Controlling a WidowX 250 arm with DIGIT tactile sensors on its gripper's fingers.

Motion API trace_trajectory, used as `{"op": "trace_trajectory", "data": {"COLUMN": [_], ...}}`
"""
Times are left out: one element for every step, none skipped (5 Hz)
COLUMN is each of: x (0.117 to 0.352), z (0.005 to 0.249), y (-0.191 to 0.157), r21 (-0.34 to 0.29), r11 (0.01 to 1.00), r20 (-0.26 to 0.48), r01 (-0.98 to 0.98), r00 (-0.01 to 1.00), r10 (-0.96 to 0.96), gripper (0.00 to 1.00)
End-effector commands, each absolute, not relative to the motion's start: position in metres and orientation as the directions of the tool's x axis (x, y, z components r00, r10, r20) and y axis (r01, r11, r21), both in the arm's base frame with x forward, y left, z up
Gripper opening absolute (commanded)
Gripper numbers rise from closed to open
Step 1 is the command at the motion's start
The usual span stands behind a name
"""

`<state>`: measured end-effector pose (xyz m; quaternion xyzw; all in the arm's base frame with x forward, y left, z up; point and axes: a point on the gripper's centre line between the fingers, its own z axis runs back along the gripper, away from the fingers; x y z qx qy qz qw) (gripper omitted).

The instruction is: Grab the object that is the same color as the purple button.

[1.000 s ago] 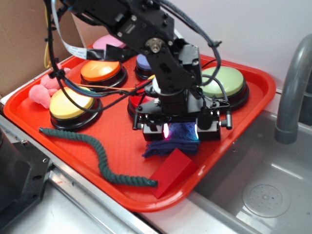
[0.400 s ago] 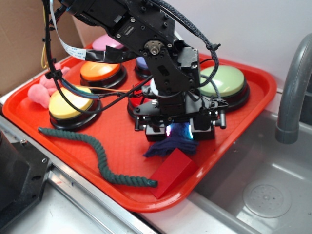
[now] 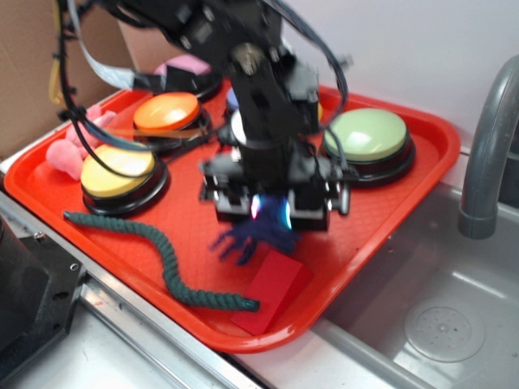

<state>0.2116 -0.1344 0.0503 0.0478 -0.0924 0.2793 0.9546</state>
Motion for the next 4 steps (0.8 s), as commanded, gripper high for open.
{"op": "trace_trajectory", "data": {"x": [0.222, 0.21, 0.194, 0.179], "z": [0.142, 0.167, 0.183, 0.198], "y": [-0.114, -0.09, -0.061, -0.034], "r21": [-0.006, -0.021, -0.038, -0.029], "r11": [0.938, 0.935, 0.914, 0.897], "r20": [0.19, 0.204, 0.248, 0.276], "r01": [-0.346, -0.354, -0.404, -0.441], "r00": [0.921, 0.914, 0.882, 0.859], "r10": [0.34, 0.35, 0.4, 0.432], "gripper": [0.0, 0.0, 0.0, 0.0]}}
